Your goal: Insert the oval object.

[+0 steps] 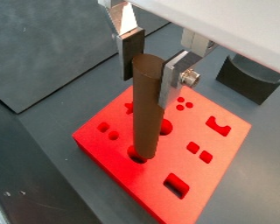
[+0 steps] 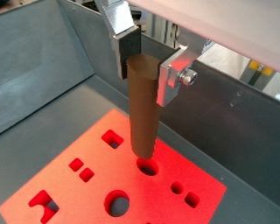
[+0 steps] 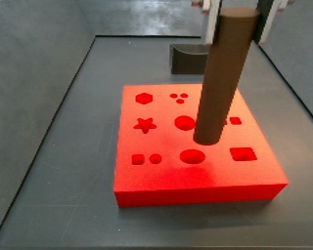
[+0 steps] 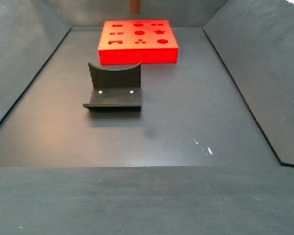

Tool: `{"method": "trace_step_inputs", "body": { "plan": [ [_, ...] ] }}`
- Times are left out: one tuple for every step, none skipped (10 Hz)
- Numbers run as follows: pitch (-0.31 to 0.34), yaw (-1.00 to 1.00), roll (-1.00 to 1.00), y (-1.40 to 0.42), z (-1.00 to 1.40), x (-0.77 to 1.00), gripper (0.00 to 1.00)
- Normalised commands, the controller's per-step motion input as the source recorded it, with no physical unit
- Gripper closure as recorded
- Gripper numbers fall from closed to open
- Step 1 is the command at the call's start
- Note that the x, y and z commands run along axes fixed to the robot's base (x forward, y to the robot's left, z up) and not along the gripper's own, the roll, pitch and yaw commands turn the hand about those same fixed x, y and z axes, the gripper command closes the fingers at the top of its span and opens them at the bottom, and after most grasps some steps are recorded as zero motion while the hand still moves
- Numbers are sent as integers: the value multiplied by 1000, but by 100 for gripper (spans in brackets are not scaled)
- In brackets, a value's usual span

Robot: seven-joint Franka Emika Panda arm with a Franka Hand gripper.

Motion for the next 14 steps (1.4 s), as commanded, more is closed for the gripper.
{"method": "trace_step_inputs", "body": {
  "plan": [
    [49,-6,54,0,0,69,100],
    [0,0,0,0,-43,0,100],
    [21,-31,99,-46,-237,0,100],
    [83,-174,174,-51,-311,0,100],
    [63,-237,100,0,-223,0,100],
    [3,-174,0,0,-163,0,100],
    [0,-126,0,0,-134,0,100],
    [0,-103,0,0,-140,0,100],
    [0,-134,0,0,-183,0,100],
    [0,-94,-13,-17,-171,0,100],
    [-13,0,-41,-123,-171,129,100],
    [-9,157,-30,-100,-180,97,100],
    [-4,171,-21,-34,-180,77,100],
    [0,80,0,0,-123,0,100]
  ]
}}
